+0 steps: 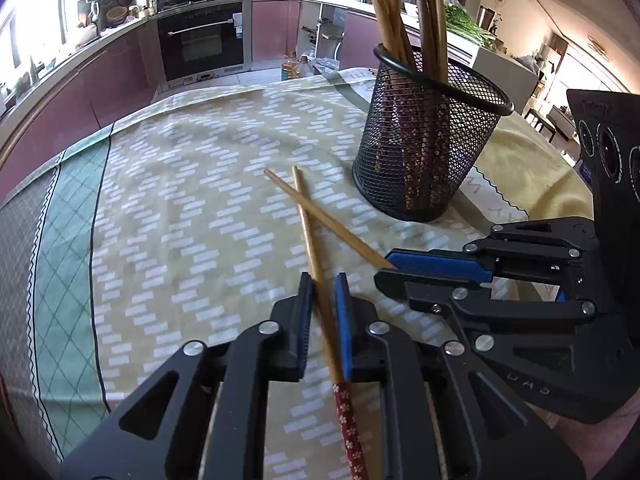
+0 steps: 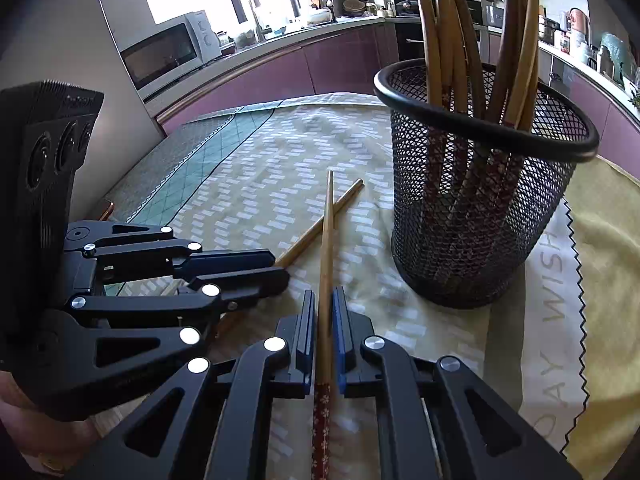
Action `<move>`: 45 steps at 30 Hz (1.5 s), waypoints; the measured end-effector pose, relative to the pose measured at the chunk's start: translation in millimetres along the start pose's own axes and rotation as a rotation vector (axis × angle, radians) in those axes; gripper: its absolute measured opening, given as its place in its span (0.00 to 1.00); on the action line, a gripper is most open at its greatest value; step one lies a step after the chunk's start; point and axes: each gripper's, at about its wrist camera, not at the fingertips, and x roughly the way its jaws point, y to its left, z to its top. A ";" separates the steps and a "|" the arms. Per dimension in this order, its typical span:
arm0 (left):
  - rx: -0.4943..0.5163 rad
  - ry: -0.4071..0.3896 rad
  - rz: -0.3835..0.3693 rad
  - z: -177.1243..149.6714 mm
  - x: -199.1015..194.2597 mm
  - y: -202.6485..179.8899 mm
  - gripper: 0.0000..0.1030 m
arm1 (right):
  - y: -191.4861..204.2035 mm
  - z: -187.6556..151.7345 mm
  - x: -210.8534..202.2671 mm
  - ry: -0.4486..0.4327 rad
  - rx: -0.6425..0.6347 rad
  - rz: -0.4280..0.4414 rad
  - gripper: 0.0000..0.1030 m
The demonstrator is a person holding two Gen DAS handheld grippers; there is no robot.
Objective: Organize utensils
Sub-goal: 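Lift the chopstick upright with the left tool while the right tool lifts its chopstick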
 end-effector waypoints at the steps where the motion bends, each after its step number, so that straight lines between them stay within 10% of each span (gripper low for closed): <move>1: 0.007 0.002 0.004 1.6 1.4 -0.9 0.14 | -0.7 0.2 0.4 0.000 0.000 0.000 0.07; 45: -0.082 -0.164 -0.070 -8.2 -79.3 0.9 0.07 | -10.1 -22.7 -74.1 -0.183 0.005 0.065 0.06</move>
